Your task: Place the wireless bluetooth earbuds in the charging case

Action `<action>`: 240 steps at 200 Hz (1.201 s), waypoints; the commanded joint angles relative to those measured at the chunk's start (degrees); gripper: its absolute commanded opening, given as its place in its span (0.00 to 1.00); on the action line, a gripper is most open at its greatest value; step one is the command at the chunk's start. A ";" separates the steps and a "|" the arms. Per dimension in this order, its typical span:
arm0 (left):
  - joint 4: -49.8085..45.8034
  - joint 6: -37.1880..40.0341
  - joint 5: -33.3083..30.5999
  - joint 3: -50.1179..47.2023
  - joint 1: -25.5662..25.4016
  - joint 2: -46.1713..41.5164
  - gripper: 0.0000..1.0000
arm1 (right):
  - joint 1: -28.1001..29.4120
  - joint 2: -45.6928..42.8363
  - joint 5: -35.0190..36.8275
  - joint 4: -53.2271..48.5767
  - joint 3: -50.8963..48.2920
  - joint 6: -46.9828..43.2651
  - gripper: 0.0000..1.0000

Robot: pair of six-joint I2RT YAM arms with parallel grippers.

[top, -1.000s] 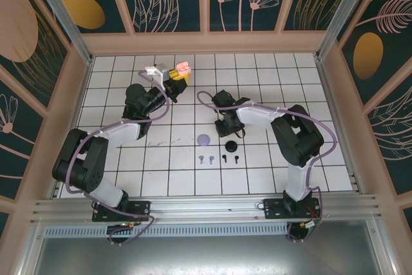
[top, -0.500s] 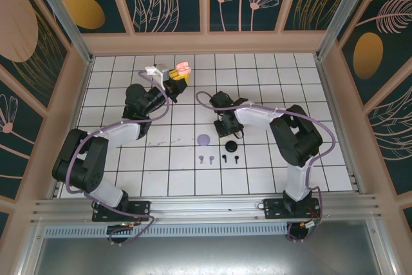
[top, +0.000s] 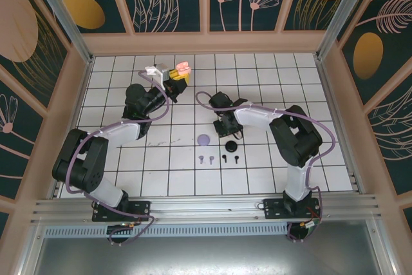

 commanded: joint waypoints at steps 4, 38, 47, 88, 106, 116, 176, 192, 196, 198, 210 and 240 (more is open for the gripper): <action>1.19 -0.95 0.96 1.30 -0.27 0.03 0.00 | 0.75 1.69 -0.84 -3.15 -3.21 1.28 0.27; 1.20 -1.07 0.86 1.31 -0.25 0.16 0.00 | 0.75 1.01 -0.84 -2.80 -3.43 1.57 0.21; 1.17 -1.06 0.87 1.37 -0.25 0.20 0.00 | 0.82 0.82 -0.85 -2.70 -3.47 1.54 0.20; 1.24 -0.83 0.94 1.34 -0.24 0.18 0.00 | 0.40 -1.29 -0.95 -1.85 -3.19 2.13 0.19; 1.53 -0.64 1.04 1.16 -0.27 0.07 0.00 | -0.16 -2.96 -1.36 -1.31 -2.64 2.44 0.18; 2.17 -0.56 1.17 0.99 -0.23 0.03 0.00 | -0.67 -4.13 -1.91 -0.96 -2.23 2.68 0.18; 6.13 0.58 1.65 -0.70 -0.34 -0.24 0.00 | -4.76 -10.60 -3.48 -0.45 3.72 3.09 0.16; 6.72 0.80 1.58 -1.03 -0.28 0.11 0.00 | -5.68 -11.80 -5.10 -0.89 6.76 2.82 0.16; 6.91 0.84 1.74 -1.09 -0.32 0.26 0.00 | -5.86 -12.13 -5.32 -0.94 7.62 2.71 0.16; 7.01 0.89 1.70 -1.19 -0.29 0.33 0.00 | -5.96 -12.23 -5.39 -1.01 8.08 2.69 0.16; 8.54 1.07 1.75 -1.63 -0.31 1.01 0.00 | -6.44 -13.05 -5.53 -1.46 10.80 2.38 0.16; 13.09 1.55 1.31 -2.47 -0.54 2.95 0.00 | -7.05 -14.53 -5.42 -1.93 18.22 1.65 0.16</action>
